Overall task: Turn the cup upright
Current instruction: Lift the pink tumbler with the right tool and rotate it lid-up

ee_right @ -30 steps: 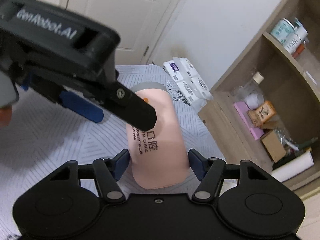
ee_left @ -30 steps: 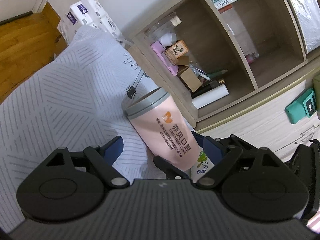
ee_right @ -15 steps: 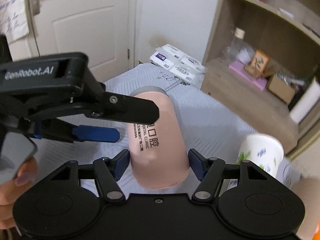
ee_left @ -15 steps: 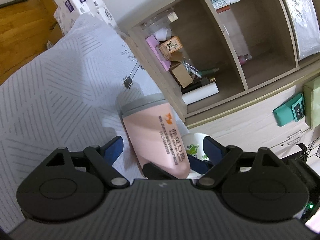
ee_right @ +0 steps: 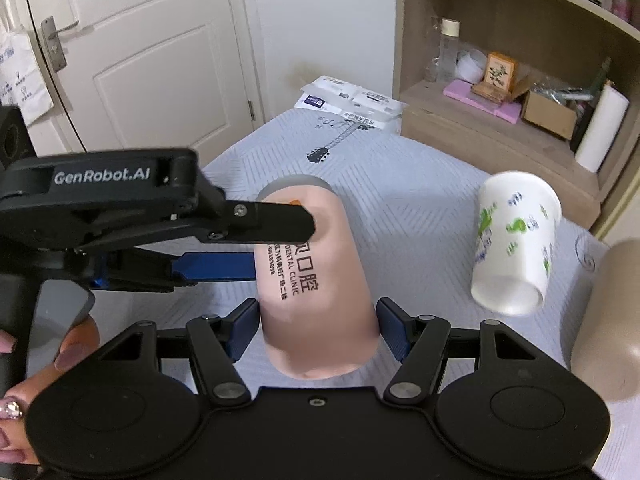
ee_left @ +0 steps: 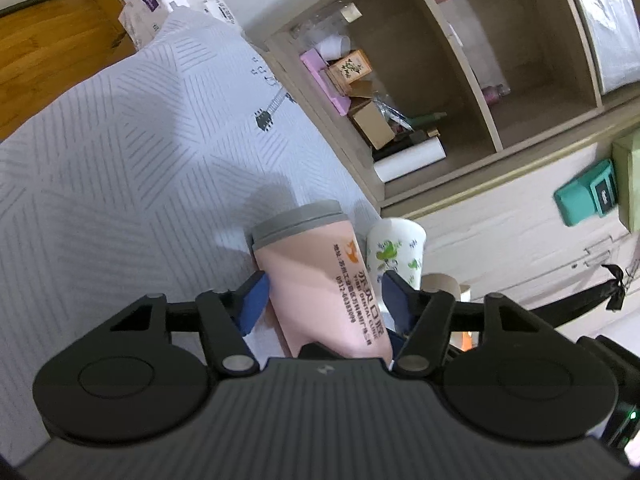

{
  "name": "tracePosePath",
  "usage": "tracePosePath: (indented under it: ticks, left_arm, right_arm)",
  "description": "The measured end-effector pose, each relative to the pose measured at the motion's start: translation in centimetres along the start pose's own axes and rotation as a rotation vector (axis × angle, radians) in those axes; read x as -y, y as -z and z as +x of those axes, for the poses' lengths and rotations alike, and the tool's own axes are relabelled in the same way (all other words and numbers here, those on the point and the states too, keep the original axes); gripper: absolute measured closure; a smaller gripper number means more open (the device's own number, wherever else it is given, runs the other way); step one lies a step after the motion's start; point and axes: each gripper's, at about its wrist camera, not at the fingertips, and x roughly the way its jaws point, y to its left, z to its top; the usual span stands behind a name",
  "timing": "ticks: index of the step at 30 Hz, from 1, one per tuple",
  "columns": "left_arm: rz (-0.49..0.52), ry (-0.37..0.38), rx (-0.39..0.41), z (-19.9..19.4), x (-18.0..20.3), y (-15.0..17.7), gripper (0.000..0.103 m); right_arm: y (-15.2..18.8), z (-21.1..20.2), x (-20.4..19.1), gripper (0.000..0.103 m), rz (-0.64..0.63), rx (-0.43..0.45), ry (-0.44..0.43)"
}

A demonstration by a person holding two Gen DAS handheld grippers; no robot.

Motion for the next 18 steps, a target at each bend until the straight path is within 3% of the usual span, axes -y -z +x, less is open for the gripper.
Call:
tracePosePath:
  ticks: [3,9,13,18]
  left_arm:
    - [0.027,-0.003,-0.019,-0.4,0.3,0.8,0.051]
    - [0.054,0.008,-0.077,-0.8,0.8,2.3,0.052]
    - [0.029,0.076,-0.156,-0.9,1.0,2.8,0.053]
    - [0.066,0.120,-0.188,-1.1,2.2,3.7,0.052]
  right_arm:
    - [0.3,-0.7,0.5,0.034,0.034,-0.004,-0.006]
    - [2.3,-1.8,0.6,0.035,0.089,-0.045,-0.012]
    - [3.6,-2.9,0.6,0.036,0.119,-0.070,-0.011]
    - [4.7,-3.7,1.2,0.036,0.147,-0.077,-0.008]
